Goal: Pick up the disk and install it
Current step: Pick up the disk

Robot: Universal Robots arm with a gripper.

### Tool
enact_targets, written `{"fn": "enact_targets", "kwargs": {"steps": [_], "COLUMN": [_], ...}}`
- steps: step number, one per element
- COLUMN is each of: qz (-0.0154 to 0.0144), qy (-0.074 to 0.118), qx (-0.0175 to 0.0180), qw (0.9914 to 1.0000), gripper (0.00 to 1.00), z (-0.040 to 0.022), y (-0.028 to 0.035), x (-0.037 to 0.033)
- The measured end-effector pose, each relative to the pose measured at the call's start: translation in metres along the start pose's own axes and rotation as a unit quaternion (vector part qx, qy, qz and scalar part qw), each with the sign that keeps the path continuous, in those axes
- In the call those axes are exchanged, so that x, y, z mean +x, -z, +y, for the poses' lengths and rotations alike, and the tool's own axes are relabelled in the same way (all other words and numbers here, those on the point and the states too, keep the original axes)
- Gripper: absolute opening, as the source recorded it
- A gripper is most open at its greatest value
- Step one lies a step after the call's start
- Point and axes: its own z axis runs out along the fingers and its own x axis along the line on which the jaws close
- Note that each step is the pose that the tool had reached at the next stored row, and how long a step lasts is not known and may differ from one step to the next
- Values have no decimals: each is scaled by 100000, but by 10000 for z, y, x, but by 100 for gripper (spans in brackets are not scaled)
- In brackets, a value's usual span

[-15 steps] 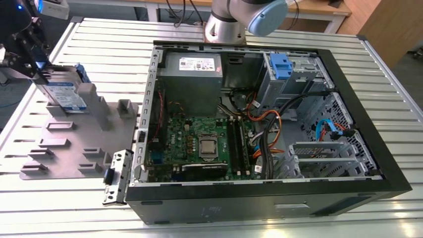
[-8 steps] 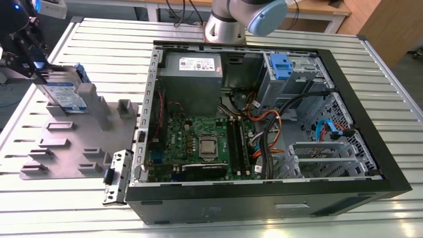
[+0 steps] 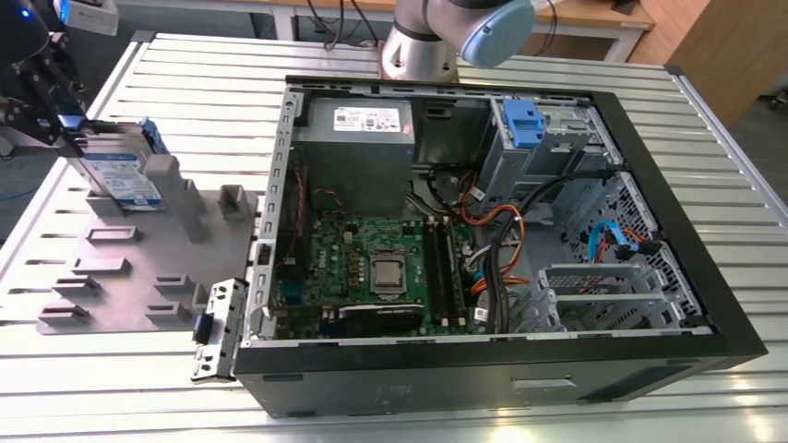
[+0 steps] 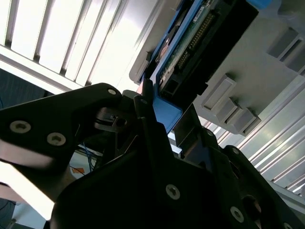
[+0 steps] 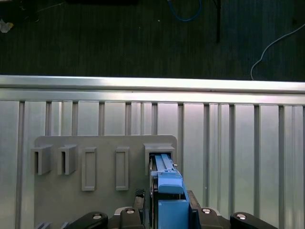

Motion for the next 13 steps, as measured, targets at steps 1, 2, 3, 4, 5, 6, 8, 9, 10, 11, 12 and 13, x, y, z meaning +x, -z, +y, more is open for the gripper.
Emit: {"fn": "enact_targets", "kwargs": {"steps": [1,2,3,4,5,6,8,9,10,11,12,13], "qz": [-2,-4,-3,-1,-4,0,-3,-1,-2,-1,-3,-2], "qy": [0,0,0,-1,-1,-2,-1,3,3,0,0,-1], "qx": [3,7,2,4,6,3,4,2,2,3,5,6], "qw": [100000,100000,100000,100000,100000,100000,100000,100000,100000,100000,100000,100000], "gripper": [44,44,44,44,44,44,43,43,36,36,36,36], "z": [0,1,2,11,12,14,17,18,19,21,22,24], "y": [0,-1,-1,-1,-1,-1,-1,-1,-1,-1,-1,-1], "x": [0,0,0,0,0,0,0,0,0,0,0,0]}}
